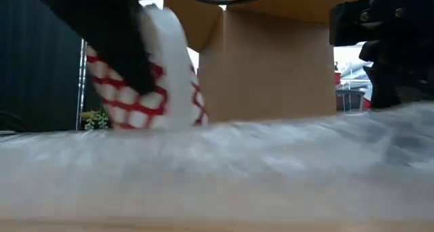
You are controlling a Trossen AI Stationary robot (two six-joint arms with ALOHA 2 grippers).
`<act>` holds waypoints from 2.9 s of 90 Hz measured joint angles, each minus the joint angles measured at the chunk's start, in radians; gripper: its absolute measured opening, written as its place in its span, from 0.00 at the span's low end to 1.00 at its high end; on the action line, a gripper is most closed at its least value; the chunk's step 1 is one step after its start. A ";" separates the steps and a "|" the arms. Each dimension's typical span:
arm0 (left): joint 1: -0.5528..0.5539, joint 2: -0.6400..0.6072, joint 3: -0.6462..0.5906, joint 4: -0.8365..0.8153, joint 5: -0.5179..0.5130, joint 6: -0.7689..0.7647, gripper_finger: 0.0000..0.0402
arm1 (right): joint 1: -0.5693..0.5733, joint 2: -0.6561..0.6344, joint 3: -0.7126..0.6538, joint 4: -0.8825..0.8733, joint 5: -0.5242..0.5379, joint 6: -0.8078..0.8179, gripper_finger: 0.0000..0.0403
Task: Wrap mug
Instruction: Wrap the red mug with the bubble wrap
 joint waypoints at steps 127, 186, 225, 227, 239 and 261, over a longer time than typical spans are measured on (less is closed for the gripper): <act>0.192 -0.022 0.052 0.092 0.022 0.269 0.02 | -0.020 -0.055 -0.081 -0.061 -0.060 0.149 0.60; 0.262 0.073 0.052 0.109 0.157 0.354 0.22 | -0.020 -0.056 -0.080 -0.029 -0.052 0.149 0.60; 0.269 0.052 0.220 -0.089 0.170 0.378 0.45 | -0.019 -0.056 -0.080 -0.018 -0.048 0.130 0.60; 0.269 0.050 0.227 -0.089 0.164 0.386 0.45 | -0.019 -0.056 -0.080 -0.018 -0.048 0.130 0.60; 0.267 0.052 0.279 -0.183 0.111 0.395 0.46 | -0.019 -0.056 -0.080 -0.016 -0.049 0.130 0.60; 0.199 0.019 0.332 -0.377 -0.016 0.331 0.45 | -0.004 -0.056 -0.080 -0.017 -0.049 0.126 0.60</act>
